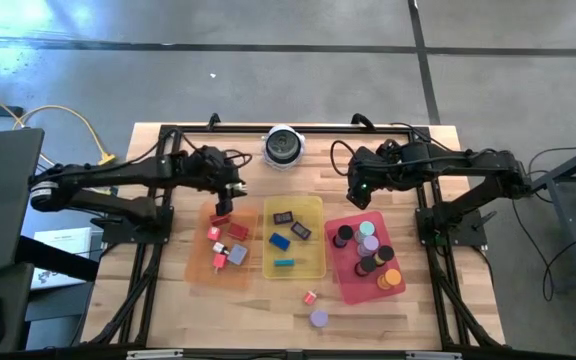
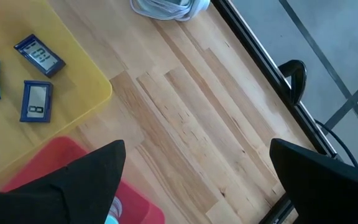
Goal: Pick & Place Office items
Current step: Put the green charger adaptor into the orange bin
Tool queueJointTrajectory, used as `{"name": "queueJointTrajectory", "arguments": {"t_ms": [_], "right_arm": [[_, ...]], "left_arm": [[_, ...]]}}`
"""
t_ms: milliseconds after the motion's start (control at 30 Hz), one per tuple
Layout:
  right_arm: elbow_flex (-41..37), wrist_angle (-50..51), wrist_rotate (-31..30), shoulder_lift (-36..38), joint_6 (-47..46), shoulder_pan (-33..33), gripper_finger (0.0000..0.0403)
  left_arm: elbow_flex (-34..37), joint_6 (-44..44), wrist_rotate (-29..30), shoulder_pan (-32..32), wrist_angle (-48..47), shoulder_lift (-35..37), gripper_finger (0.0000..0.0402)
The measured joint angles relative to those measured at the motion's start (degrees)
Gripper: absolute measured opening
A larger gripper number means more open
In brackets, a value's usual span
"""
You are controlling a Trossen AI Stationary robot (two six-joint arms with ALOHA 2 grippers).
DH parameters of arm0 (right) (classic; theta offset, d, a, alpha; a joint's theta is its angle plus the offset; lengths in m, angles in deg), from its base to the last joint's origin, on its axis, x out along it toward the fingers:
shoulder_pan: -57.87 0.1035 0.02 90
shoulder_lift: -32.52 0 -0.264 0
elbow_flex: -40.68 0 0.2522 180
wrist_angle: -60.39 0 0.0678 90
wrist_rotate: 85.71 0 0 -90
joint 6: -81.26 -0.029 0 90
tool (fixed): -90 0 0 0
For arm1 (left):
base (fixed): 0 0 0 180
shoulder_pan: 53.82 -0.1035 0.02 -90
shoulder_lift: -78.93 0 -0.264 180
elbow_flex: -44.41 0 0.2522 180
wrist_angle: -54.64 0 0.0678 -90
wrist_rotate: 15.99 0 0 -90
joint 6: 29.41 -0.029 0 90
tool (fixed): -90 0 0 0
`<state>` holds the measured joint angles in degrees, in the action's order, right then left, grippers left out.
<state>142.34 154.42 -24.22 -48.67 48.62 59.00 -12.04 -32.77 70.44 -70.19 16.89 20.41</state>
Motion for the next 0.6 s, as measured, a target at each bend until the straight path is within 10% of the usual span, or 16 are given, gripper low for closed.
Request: {"name": "queueJointTrajectory", "arguments": {"t_ms": [600], "right_arm": [[0.0,0.8,0.3,0.0,-0.9,6.4,0.0389]], "left_arm": [[-9.8,51.1,4.1,23.6,-24.6,0.9,0.0131]]}}
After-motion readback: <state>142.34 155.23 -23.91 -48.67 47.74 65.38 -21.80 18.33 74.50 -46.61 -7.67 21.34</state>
